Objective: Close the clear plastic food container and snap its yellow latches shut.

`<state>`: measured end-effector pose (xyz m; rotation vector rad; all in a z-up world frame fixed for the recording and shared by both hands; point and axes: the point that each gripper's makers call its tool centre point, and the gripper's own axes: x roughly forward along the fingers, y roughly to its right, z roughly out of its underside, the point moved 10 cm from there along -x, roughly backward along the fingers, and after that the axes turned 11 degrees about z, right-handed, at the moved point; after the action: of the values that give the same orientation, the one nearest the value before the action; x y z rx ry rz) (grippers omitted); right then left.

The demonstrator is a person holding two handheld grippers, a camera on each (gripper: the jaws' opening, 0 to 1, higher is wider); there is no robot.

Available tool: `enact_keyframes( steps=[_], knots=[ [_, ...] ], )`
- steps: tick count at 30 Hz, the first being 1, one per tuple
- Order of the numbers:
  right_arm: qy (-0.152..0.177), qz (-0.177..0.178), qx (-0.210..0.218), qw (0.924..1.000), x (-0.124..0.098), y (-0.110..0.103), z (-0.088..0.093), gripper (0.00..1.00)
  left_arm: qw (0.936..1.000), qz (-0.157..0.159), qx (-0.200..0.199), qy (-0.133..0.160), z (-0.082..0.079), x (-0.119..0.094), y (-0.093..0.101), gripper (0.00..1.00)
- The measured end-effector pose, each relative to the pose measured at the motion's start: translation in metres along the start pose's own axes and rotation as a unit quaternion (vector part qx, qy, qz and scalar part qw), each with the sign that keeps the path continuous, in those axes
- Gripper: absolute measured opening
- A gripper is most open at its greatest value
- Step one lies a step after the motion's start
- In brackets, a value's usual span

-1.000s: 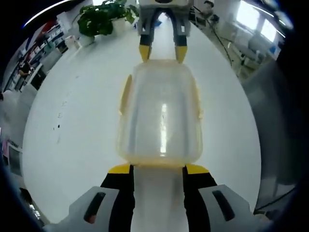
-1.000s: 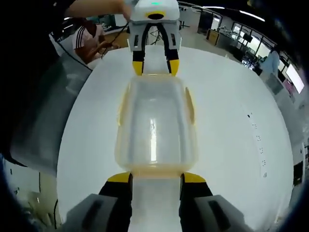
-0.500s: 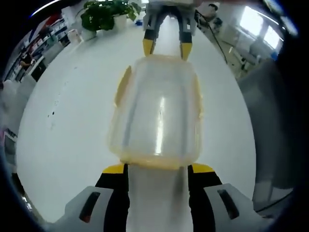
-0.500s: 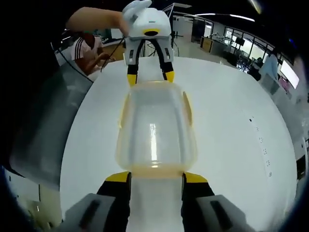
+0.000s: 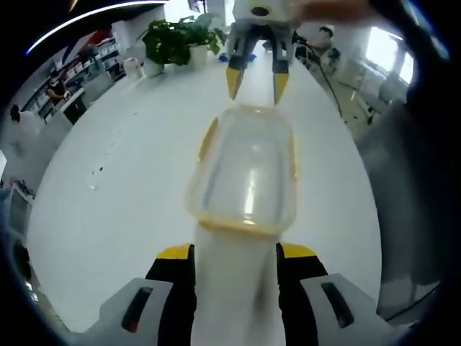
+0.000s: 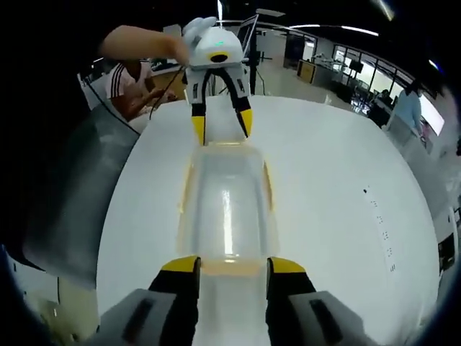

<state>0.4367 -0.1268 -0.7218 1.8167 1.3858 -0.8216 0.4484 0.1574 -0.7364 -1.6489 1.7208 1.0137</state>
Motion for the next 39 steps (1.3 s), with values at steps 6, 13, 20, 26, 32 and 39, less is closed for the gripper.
enact_keyframes(
  steps=[6, 13, 20, 26, 32, 39],
  knots=[
    [0.028, -0.001, 0.02, 0.9994, -0.002, -0.001, -0.006, 0.32, 0.9982, -0.015, 0.027, 0.052, -0.012, -0.012, -0.001, 0.33],
    [0.041, 0.008, 0.022, 0.9989, 0.002, -0.004, -0.014, 0.31, 0.994, -0.006, 0.009, 0.109, -0.026, -0.012, 0.001, 0.32],
    [0.053, 0.009, 0.021, 0.9983, 0.009, -0.004, -0.028, 0.29, 0.992, -0.003, 0.011, 0.126, -0.034, -0.009, -0.001, 0.32],
    [0.053, 0.006, 0.016, 0.9985, 0.015, -0.006, -0.031, 0.29, 0.9916, -0.001, 0.009, 0.129, -0.035, -0.008, -0.002, 0.31],
    [0.059, 0.002, 0.012, 0.9982, 0.026, -0.008, -0.046, 0.29, 0.9928, 0.013, 0.035, 0.114, -0.053, 0.017, 0.007, 0.32],
    [0.062, -0.003, 0.008, 0.998, 0.034, -0.009, -0.06, 0.3, 0.9908, 0.028, 0.04, 0.126, -0.068, 0.033, 0.009, 0.32]
  ],
)
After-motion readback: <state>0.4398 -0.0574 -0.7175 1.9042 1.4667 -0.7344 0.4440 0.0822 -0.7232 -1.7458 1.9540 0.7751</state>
